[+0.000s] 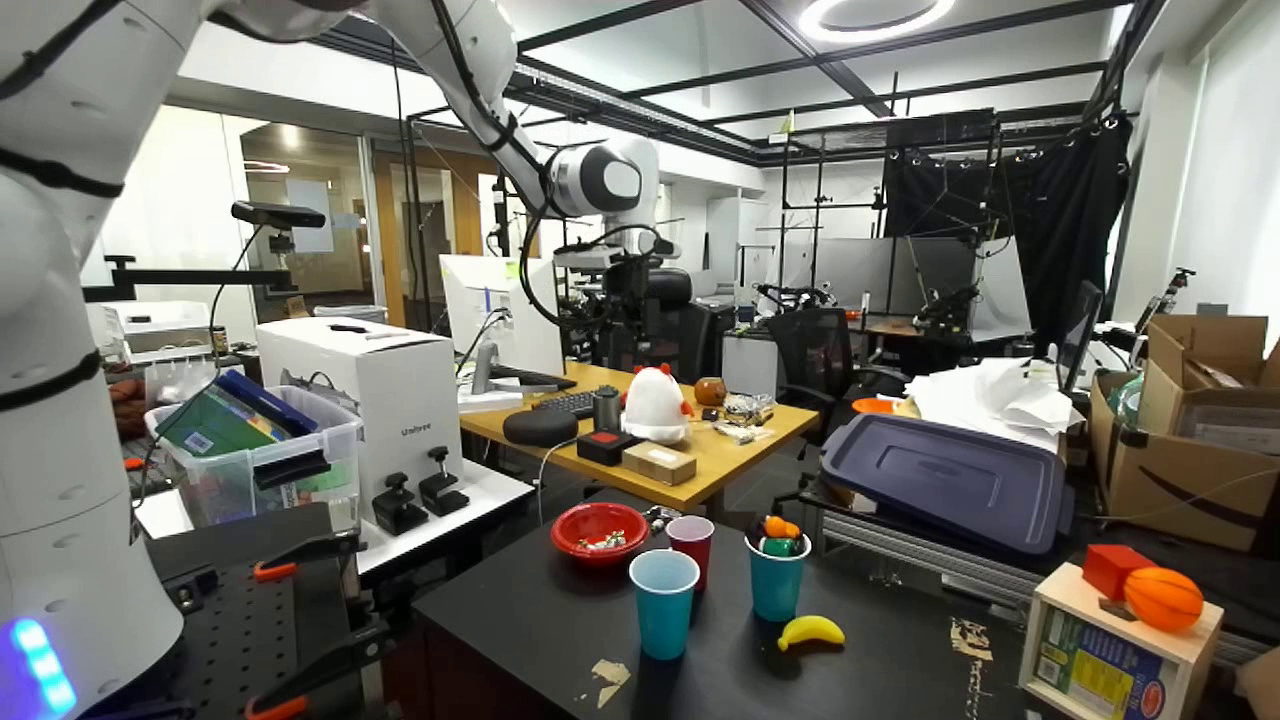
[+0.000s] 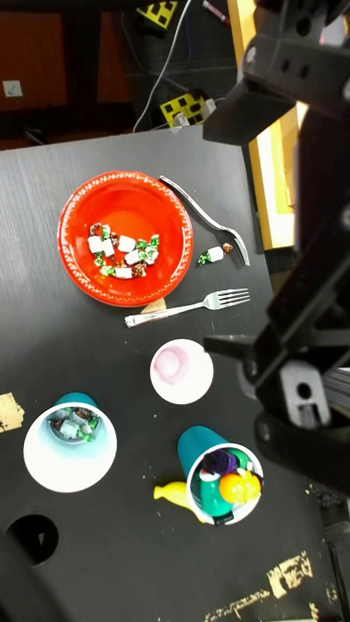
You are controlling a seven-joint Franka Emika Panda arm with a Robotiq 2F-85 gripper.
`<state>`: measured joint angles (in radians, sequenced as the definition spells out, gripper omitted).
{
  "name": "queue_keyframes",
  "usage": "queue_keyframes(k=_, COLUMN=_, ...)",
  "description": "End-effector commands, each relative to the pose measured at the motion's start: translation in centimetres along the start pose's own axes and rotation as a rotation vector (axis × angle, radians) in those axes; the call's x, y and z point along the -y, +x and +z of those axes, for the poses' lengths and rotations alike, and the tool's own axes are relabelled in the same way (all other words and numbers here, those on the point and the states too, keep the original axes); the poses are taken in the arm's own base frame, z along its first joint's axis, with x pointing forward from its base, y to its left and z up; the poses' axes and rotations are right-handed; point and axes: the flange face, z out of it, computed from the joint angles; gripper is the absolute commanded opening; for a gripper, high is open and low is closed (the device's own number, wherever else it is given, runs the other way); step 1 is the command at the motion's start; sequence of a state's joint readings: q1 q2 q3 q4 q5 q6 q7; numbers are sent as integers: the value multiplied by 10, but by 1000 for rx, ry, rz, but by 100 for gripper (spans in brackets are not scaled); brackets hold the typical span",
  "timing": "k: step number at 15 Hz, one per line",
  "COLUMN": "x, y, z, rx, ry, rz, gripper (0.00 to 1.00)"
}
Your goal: Put the sweets into the blue cup.
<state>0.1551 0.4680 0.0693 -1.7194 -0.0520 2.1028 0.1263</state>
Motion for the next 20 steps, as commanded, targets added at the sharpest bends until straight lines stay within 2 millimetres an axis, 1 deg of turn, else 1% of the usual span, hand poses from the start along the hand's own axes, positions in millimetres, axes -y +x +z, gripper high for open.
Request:
queue_keyframes(k=1, x=10, y=7, z=37, rx=14, ry=28, rz=25, gripper=100)
queue_keyframes(k=6, x=15, y=13, z=96, rx=71, ry=24, rz=11, gripper=100)
queue_keyframes(k=9, x=22, y=14, z=123, rx=108, ry=33, rz=-6, gripper=100)
queue_keyframes(k=15, x=42, y=22, z=169, rx=151, ry=59, rz=-35, gripper=100)
queue_keyframes(k=18, x=48, y=26, z=200, rx=182, ry=74, rz=-51, gripper=100)
queue_keyframes(k=20, x=48, y=29, z=222, rx=196, ry=71, rz=-52, gripper=100)
